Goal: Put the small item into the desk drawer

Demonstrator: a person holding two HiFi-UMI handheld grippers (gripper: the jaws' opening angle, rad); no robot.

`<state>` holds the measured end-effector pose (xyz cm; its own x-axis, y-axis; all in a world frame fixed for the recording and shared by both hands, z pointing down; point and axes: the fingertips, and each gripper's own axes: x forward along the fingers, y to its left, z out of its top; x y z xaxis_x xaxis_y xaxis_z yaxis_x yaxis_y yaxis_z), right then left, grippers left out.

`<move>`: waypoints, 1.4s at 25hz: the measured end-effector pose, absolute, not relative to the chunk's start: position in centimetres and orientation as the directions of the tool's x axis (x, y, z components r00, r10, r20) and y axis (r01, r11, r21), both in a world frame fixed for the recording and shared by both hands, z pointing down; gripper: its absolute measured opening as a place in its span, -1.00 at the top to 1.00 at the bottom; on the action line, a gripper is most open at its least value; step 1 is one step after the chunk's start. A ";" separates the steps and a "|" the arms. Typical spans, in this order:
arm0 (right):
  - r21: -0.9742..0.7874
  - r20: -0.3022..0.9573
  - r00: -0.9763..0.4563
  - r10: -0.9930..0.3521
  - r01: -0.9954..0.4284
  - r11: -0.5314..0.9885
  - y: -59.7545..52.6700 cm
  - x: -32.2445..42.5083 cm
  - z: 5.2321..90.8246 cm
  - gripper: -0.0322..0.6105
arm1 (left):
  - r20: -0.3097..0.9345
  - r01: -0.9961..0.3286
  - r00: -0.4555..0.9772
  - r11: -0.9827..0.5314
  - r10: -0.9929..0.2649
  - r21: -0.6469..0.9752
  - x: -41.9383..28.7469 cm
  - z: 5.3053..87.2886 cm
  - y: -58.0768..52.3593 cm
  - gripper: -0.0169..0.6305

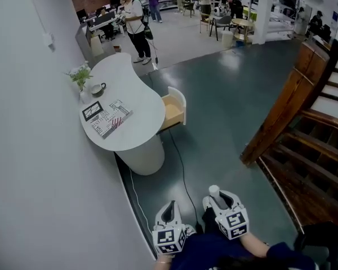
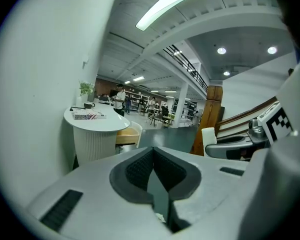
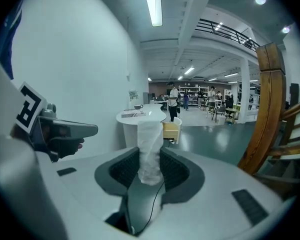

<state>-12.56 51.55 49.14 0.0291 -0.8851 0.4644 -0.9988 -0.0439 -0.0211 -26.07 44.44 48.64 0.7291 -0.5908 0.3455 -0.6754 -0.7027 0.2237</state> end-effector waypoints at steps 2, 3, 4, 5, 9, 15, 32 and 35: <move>-0.022 0.458 0.031 -0.888 -0.999 -0.046 50.9 -12.2 49.2 0.48 | 0.347 -0.676 0.728 -0.704 -0.592 0.218 -25.9 48.8 44.0 0.93; -0.023 0.455 0.031 -0.890 -0.999 -0.047 50.5 -11.9 49.2 0.48 | 0.348 -0.676 0.727 -0.705 -0.591 0.215 -25.7 48.8 43.7 0.93; -0.024 0.451 0.032 -0.892 -0.999 -0.048 50.1 -11.6 49.1 0.48 | 0.349 -0.676 0.727 -0.706 -0.592 0.211 -25.5 48.9 43.5 0.93; -0.026 0.448 0.031 -0.893 -0.999 -0.047 49.5 -11.2 49.1 0.48 | 0.350 -0.678 0.725 -0.705 -0.594 0.208 -25.3 48.9 43.2 0.93; -0.042 0.449 0.024 -0.893 -0.998 -0.048 46.8 -9.2 49.6 0.48 | 0.356 -0.693 0.709 -0.695 -0.609 0.192 -24.2 48.9 41.6 0.93; -0.065 0.458 -0.030 -0.889 -0.998 0.000 42.0 -5.9 50.5 0.48 | 0.382 -0.744 0.657 -0.641 -0.650 0.189 -22.0 49.5 37.8 0.93; -0.136 0.441 -0.157 -0.884 -0.985 0.107 32.6 5.3 50.9 0.48 | 0.421 -0.826 0.556 -0.533 -0.717 0.182 -11.4 49.8 29.7 0.93; -0.127 0.450 -0.171 -0.877 -0.984 0.126 32.0 7.1 51.2 0.48 | 0.410 -0.840 0.539 -0.504 -0.736 0.200 -9.9 49.7 29.1 0.93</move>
